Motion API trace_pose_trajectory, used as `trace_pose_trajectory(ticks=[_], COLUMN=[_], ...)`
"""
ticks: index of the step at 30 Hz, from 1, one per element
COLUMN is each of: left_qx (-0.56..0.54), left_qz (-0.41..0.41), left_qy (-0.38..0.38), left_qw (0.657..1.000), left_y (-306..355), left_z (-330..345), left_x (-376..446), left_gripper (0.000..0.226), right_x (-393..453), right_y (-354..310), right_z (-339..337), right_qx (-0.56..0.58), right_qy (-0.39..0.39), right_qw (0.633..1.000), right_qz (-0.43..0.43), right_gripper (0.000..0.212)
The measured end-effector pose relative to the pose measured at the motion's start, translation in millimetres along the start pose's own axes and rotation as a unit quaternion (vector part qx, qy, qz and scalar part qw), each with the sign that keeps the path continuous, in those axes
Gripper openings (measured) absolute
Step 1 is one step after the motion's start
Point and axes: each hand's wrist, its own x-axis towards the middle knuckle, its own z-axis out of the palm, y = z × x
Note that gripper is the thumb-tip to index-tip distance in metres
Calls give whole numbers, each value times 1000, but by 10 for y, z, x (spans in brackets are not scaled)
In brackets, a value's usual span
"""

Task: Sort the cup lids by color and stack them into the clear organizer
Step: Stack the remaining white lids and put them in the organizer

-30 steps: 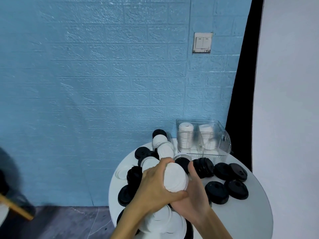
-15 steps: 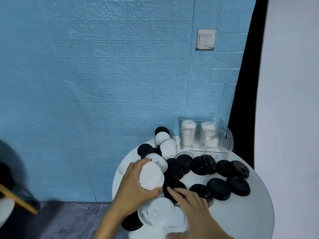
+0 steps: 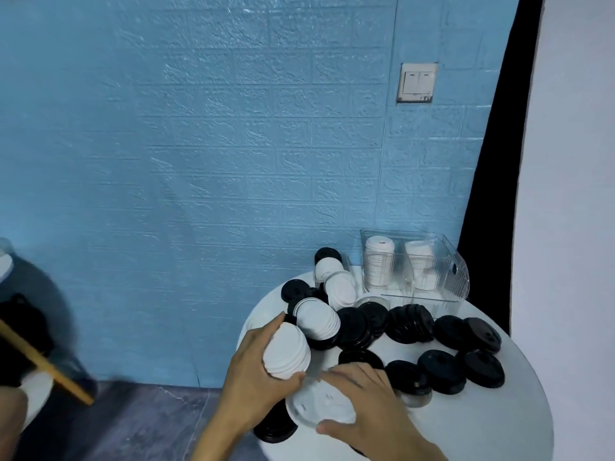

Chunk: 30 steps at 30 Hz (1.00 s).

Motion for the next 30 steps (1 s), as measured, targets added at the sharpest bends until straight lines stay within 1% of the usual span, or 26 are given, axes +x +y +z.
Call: trace_pose_trajectory(ticks=[2,5,7,8,9,11,13,15,19,20,22,25,26,27,29,30], left_qx=[-3,-12,-22,-25,-27,-35,-47,-48,-41,-37,-32,-21,-18,-17,-12,-8], left_qz=[0,6,9,12,14,18,8,-4,0,5,27,51,51,50,41,31], left_qy=[-7,-13,-20,-26,-31,-36,-38,-45,-47,-44,-36,-19,-12,-5,17,34], left_qw=[1000,1000,1000,999,999,999,998,998,998,998,998,998,998,999,999,999], left_y=[-12,47,132,184,230,297,329,329,339,352,373,370,350,324,249,202], left_z=[40,107,157,183,210,262,300,320,292,272,232,177,155,130,73,42], left_x=[-13,-26,-34,-37,-36,-35,-44,-56,-74,-74,-77,-82,-83,-83,-77,-73], left_gripper=[98,96,93,92,91,92,95,102,116,116,108,93,91,88,81,78], right_x=[6,104,209,258,301,353,379,401,461,473,504,536,532,516,470,441], right_y=[40,-8,-64,-115,-195,-350,-423,-452,-476,-496,-539,-585,-588,-578,-542,-515], right_z=[-67,-264,-399,-454,-518,-600,-590,-567,-580,-596,-638,-677,-669,-648,-595,-564], right_qx=[17,79,144,182,221,258,249,246,186,169,147,133,158,210,313,317], right_qy=[36,93,160,180,179,133,85,63,11,-9,-52,-83,-89,-92,-86,-84], right_qw=[999,991,974,964,956,956,964,966,982,985,988,988,983,973,944,941], right_qz=[15,58,74,75,72,53,43,52,34,25,17,11,14,27,67,81], right_gripper=[77,69,63,60,57,55,58,61,64,63,60,59,60,64,82,93])
